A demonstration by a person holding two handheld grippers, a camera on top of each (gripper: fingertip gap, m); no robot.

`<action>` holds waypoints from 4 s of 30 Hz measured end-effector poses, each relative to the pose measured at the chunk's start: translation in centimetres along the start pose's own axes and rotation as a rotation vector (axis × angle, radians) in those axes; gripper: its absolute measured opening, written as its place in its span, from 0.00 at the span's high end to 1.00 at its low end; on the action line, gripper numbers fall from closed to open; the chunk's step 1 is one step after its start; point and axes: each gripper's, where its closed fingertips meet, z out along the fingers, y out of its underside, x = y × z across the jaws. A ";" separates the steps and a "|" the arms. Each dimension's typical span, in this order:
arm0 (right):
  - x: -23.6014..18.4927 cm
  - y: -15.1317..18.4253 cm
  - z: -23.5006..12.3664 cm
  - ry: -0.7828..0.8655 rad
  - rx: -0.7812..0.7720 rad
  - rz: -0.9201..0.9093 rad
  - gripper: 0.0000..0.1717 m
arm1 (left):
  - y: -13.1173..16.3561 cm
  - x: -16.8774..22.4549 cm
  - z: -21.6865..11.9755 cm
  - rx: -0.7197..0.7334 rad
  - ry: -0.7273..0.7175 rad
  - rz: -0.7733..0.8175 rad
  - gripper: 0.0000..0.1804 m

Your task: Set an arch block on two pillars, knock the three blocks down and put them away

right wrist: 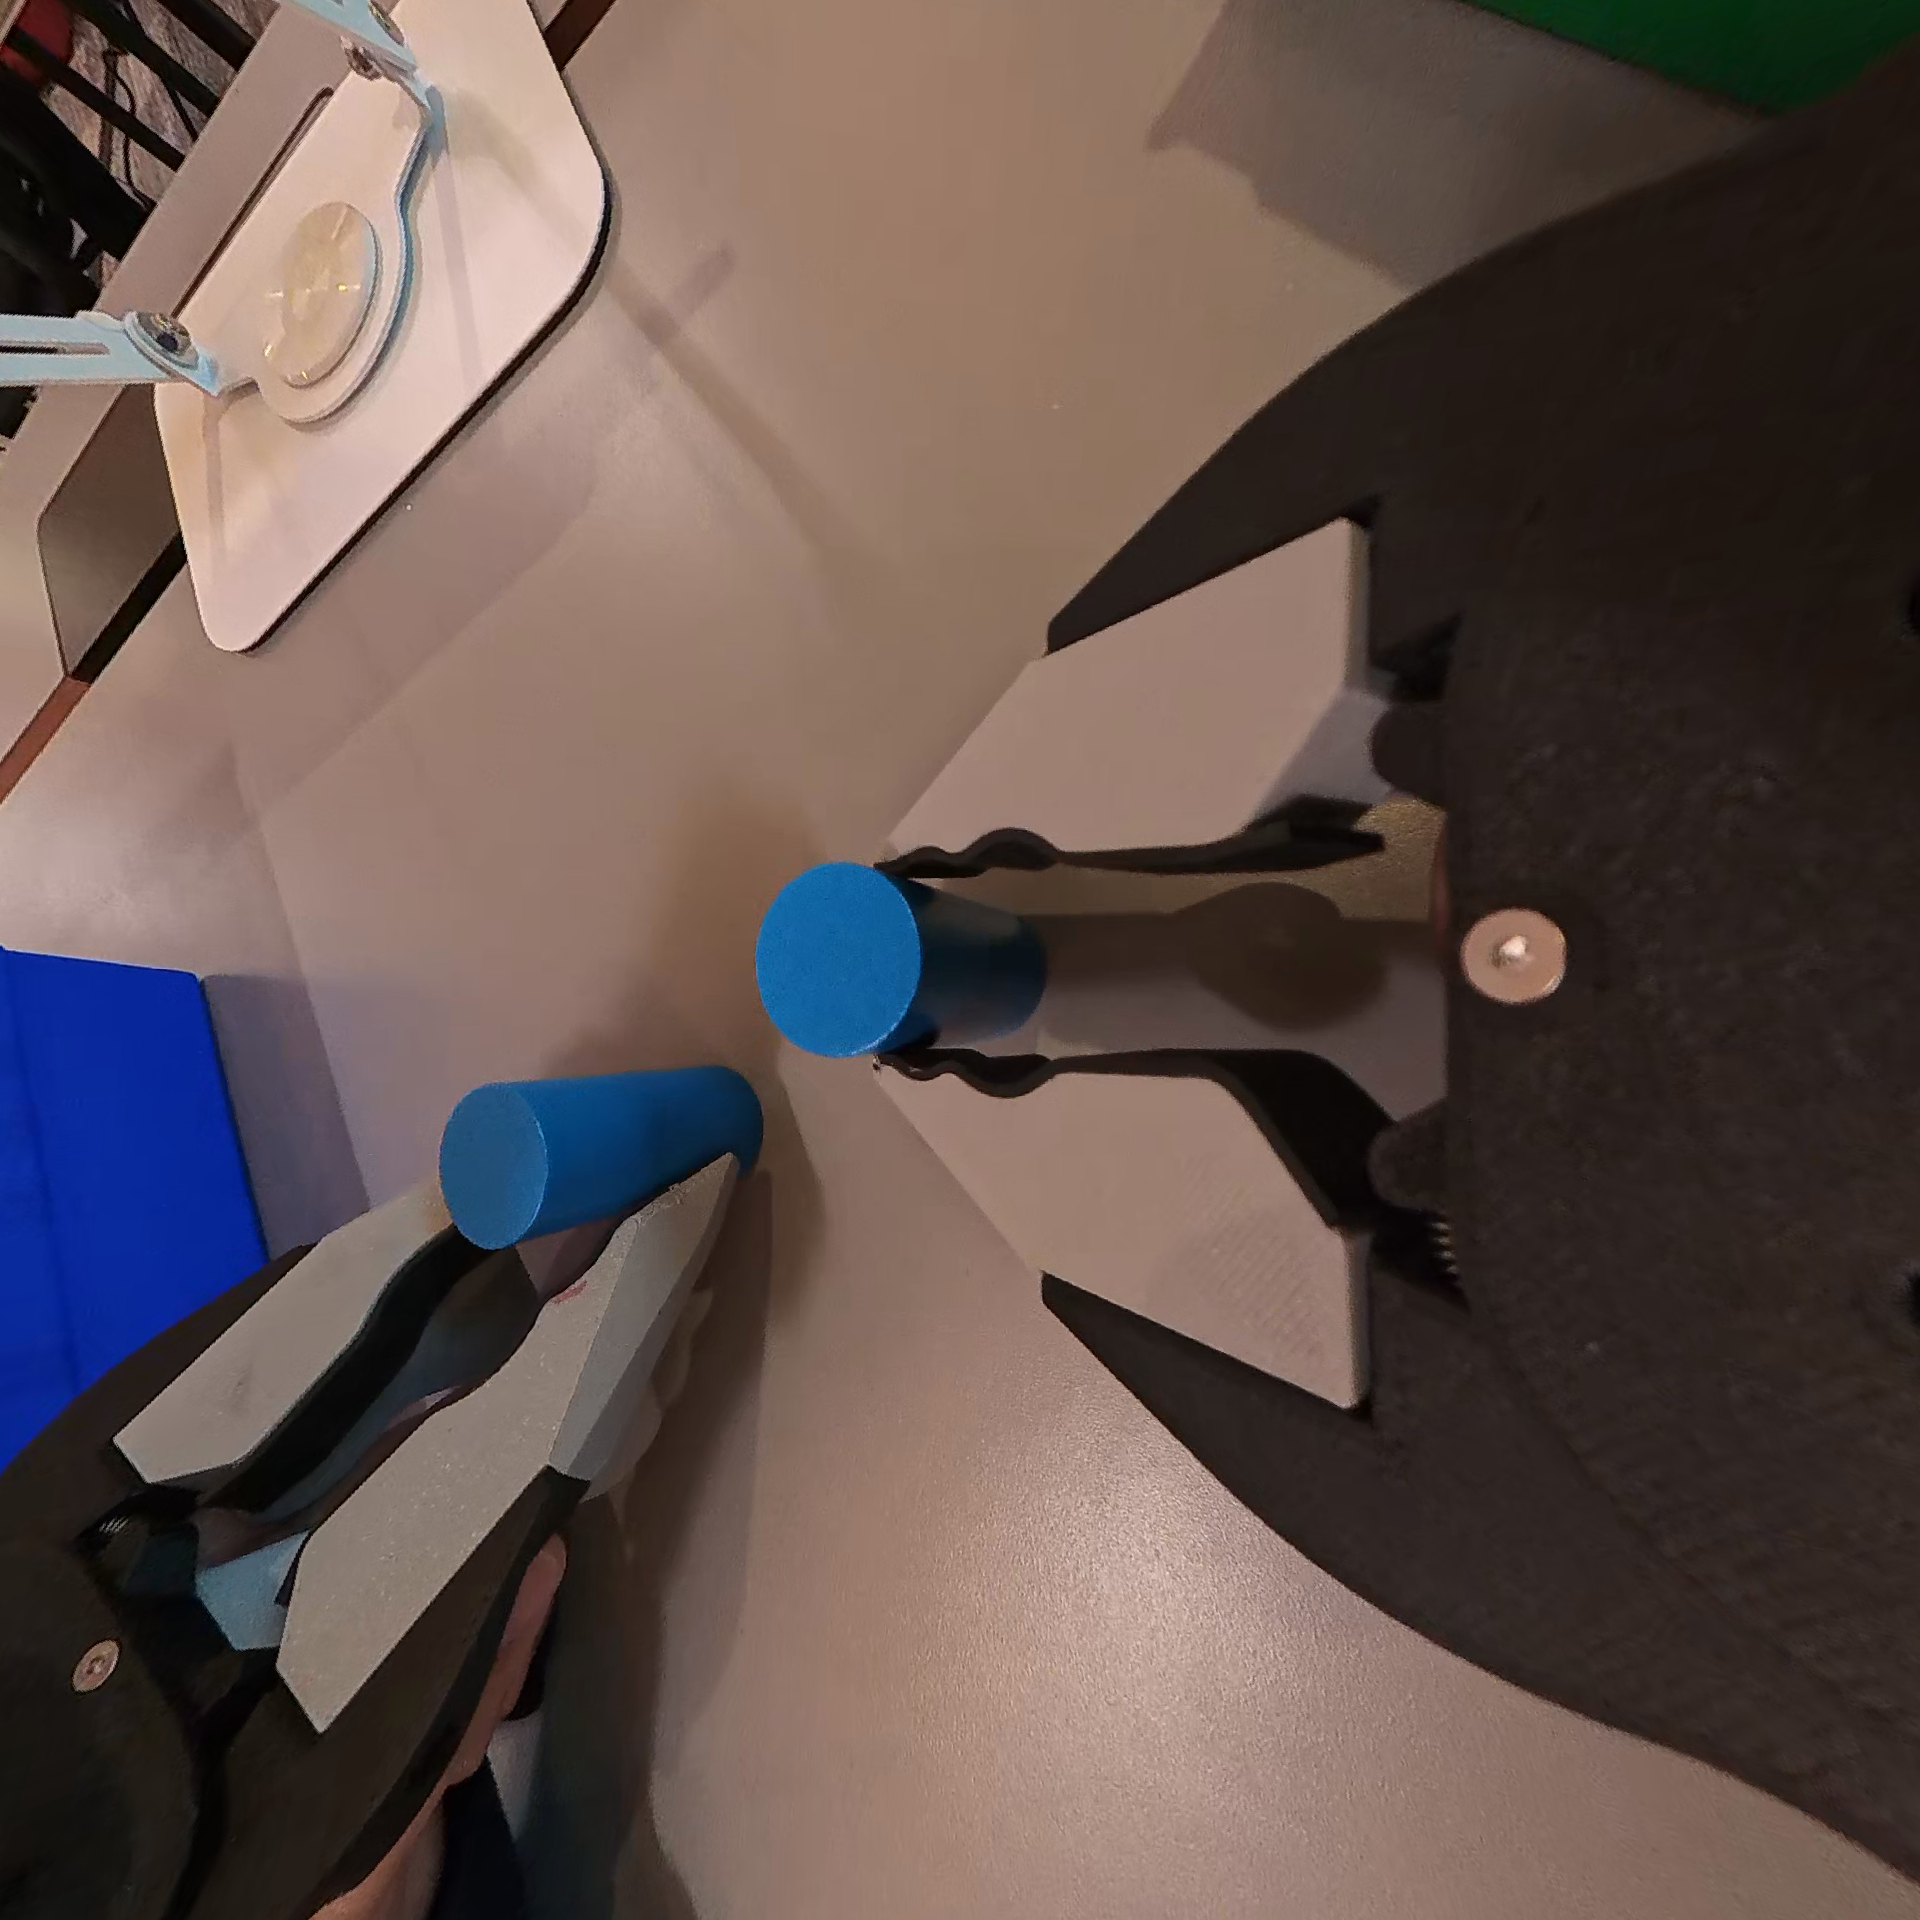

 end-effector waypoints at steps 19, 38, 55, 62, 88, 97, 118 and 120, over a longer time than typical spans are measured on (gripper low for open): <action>0.3 0.2 -0.4 0.010 0.002 0.010 0.83 | 0.4 -0.4 -0.3 -0.011 -0.012 -0.009 0.84; -0.5 -5.5 -4.7 0.014 0.323 -0.014 0.60 | -0.1 -0.8 -1.7 0.030 -0.144 -0.036 0.52; 0.8 -8.0 -7.7 0.139 0.476 0.000 0.63 | -7.4 -11.1 -23.8 0.422 -0.507 -0.247 0.56; -0.3 -7.8 -6.8 0.134 0.438 -0.053 0.65 | 6.5 -25.1 -20.3 -0.118 -0.664 -0.509 0.58; -1.5 -8.3 -6.9 0.110 0.442 -0.079 0.67 | 11.9 -26.6 -14.7 -0.398 -0.630 -0.588 0.60; -1.5 -8.0 -6.5 0.098 0.422 -0.062 0.68 | 10.6 -26.7 -15.3 -0.357 -0.625 -0.403 0.82; -7.3 -9.5 -8.3 -0.446 0.540 0.111 0.65 | -6.3 6.9 -11.0 -0.130 0.323 0.436 0.82; -7.5 -9.5 -8.4 -0.482 0.540 0.128 0.67 | -5.9 7.6 -10.1 -0.140 0.344 0.479 0.82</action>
